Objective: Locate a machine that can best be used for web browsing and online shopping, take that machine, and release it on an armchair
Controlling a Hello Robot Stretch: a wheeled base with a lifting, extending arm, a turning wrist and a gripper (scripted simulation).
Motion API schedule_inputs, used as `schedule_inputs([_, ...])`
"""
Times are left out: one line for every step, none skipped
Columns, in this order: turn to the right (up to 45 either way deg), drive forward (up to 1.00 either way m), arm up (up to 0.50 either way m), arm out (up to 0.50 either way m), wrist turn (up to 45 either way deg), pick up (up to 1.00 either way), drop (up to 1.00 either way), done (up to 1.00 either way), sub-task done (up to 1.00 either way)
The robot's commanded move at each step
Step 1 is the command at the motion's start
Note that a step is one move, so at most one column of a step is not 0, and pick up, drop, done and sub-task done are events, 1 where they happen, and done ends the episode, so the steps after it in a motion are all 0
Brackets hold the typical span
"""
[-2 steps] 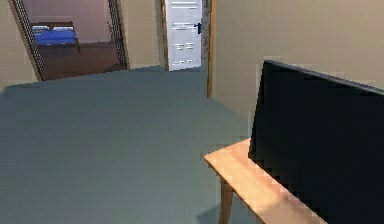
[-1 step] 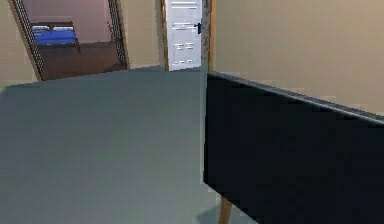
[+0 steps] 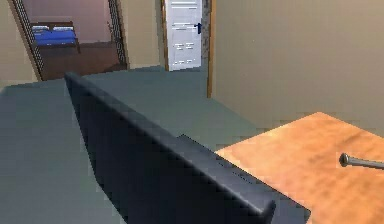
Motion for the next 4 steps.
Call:
schedule_inputs([45.0,0.00,0.00,0.00,0.0,0.00,0.00,0.00,0.00])
schedule_inputs([45.0,0.00,0.00,0.00,0.0,0.00,0.00,0.00,0.00])
schedule_inputs([45.0,0.00,0.00,0.00,0.0,0.00,0.00,0.00,0.00])
schedule_inputs([15.0,0.00,0.00,0.00,0.0,0.00,0.00,0.00,0.00])
